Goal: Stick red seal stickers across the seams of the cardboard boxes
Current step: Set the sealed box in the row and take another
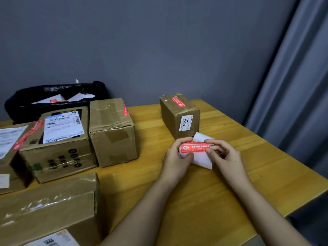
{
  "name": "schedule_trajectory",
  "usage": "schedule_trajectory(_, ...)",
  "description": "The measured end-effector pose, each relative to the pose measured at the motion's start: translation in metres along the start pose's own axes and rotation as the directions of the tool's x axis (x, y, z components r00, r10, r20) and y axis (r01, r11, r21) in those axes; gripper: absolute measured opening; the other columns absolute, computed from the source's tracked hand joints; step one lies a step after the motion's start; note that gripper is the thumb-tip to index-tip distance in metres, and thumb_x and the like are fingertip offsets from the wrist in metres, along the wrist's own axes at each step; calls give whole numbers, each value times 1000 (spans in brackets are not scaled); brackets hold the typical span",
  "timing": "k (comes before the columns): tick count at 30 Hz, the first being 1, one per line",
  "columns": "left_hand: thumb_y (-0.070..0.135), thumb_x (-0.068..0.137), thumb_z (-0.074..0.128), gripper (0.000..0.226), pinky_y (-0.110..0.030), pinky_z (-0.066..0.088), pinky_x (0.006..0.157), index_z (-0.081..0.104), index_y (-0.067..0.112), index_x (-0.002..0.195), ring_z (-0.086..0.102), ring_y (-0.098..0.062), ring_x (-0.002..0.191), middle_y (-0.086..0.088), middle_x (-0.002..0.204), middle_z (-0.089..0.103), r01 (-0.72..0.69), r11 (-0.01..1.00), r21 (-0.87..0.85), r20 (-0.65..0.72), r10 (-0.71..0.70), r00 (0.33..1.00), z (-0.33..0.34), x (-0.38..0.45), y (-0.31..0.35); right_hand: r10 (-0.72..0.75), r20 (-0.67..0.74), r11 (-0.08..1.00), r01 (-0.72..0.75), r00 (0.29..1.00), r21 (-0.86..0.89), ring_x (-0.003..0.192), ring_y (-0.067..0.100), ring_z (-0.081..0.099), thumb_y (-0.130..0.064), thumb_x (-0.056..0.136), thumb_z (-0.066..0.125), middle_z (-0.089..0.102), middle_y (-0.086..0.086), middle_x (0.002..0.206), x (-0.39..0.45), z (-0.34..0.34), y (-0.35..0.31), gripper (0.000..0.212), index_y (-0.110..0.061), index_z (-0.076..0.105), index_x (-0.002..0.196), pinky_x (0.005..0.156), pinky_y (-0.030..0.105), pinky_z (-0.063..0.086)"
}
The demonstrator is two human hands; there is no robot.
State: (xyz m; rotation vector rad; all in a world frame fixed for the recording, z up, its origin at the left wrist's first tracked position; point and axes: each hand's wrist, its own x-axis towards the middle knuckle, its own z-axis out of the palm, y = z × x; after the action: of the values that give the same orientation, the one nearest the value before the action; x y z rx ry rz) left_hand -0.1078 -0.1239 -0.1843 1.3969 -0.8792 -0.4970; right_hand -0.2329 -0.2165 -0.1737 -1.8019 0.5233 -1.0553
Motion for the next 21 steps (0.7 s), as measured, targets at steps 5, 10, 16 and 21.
schedule_trajectory(5,10,64,51,44,-29,49,86,64,33,100,62,-9,94,5,106,68,4,999,-40,51,-2,999,-2,-3,3,-11,16,1000,11,1000,-7,71,-2,60,1,88,62,69,-5,71,0,2,-3,23,-21,67,95,67,10,46)
schedule_trajectory(10,25,62,63,42,-41,50,95,64,44,99,65,-11,101,12,107,69,13,1000,9,47,-13,999,-2,-1,-1,-25,4,1000,25,1000,-3,69,2,59,0,89,62,67,1,67,-2,1,-4,21,-20,64,96,69,11,47)
schedule_trajectory(16,25,61,63,45,-46,50,95,61,50,98,65,-15,101,11,105,69,29,999,22,37,-30,999,-1,0,-3,-31,10,1000,31,999,-2,65,0,59,2,89,61,68,-9,66,-1,2,-5,20,-17,63,93,66,12,47)
schedule_trajectory(21,19,63,62,47,-45,50,95,62,50,98,65,-15,102,10,107,69,40,999,19,29,-40,999,0,0,-3,-76,-18,986,72,997,-152,71,2,56,1,87,65,64,-4,89,-2,1,-4,23,-22,63,89,68,15,47)
